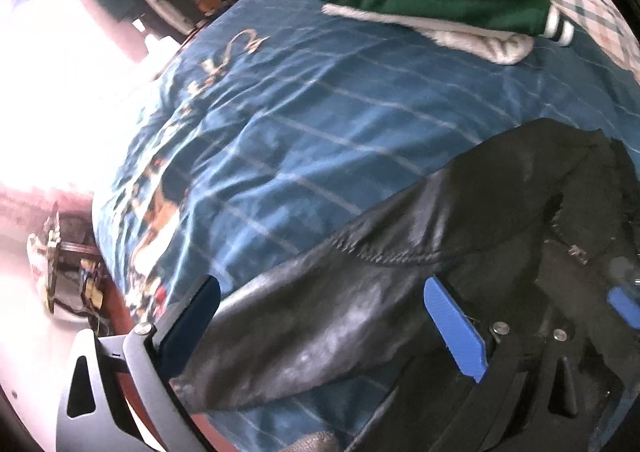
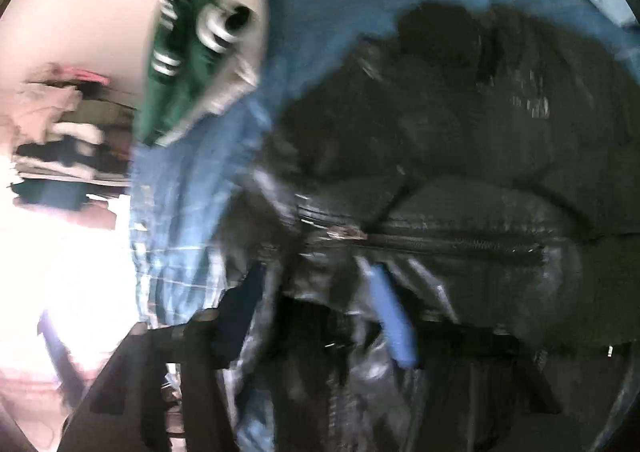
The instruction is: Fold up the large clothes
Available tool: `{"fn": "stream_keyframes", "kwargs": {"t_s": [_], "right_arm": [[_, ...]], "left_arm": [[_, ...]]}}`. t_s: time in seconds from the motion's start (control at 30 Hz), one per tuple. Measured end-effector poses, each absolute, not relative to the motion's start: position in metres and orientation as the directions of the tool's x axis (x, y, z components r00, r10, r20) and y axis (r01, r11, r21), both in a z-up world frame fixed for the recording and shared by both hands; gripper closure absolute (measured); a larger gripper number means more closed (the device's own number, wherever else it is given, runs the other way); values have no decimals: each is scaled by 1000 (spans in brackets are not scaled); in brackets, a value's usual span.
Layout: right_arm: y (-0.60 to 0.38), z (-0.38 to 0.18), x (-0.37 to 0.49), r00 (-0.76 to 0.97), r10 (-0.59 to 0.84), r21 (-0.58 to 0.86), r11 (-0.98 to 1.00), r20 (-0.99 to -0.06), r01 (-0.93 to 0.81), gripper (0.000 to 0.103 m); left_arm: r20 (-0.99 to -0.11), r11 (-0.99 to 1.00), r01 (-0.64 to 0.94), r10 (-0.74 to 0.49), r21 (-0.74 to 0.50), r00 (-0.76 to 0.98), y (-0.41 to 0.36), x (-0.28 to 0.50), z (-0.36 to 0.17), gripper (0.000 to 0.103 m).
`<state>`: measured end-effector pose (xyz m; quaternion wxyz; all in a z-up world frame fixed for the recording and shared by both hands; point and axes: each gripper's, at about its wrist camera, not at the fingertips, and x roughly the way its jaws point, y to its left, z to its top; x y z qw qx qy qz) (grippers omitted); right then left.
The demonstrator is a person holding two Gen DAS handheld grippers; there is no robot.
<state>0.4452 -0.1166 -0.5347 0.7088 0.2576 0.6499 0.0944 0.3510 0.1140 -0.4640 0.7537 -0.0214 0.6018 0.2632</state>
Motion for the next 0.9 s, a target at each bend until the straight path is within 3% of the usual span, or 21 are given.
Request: {"fn": "stream_keyframes", "kwargs": {"t_s": [0.07,0.17,0.37,0.53,0.67,0.73,0.83,0.9], "right_arm": [[-108,-561,448,63,447,450,871,-892,197,50],[-103,-551,446,53,450,453,882,-891,126,50],[-120,-484,405,133,458,456,889,-879,-45,49],[-140,-476,365,113,460,460,888,-881,-29,49],[-148,-492,341,78,450,451,892,-890,6,49],[-149,-506,333,59,417,419,908,-907,21,49],[-149,-523,323,51,372,374,926,-927,51,49],[-148,-532,319,47,331,334,940,-942,65,49]], "left_arm": [[-921,837,-466,374,286,107,124,336,-468,0],[-941,786,-564,334,252,45,152,307,-474,0],[-997,577,-815,77,42,3,203,198,-499,0],[-976,199,-959,-125,-202,180,237,122,-550,0],[-922,-57,-931,-132,-360,365,263,97,-588,2],[-924,-132,-921,-65,-366,377,277,92,-595,9],[-938,-130,-929,32,-345,344,296,97,-589,47],[-943,-51,-944,91,-325,320,305,108,-578,82]]}}
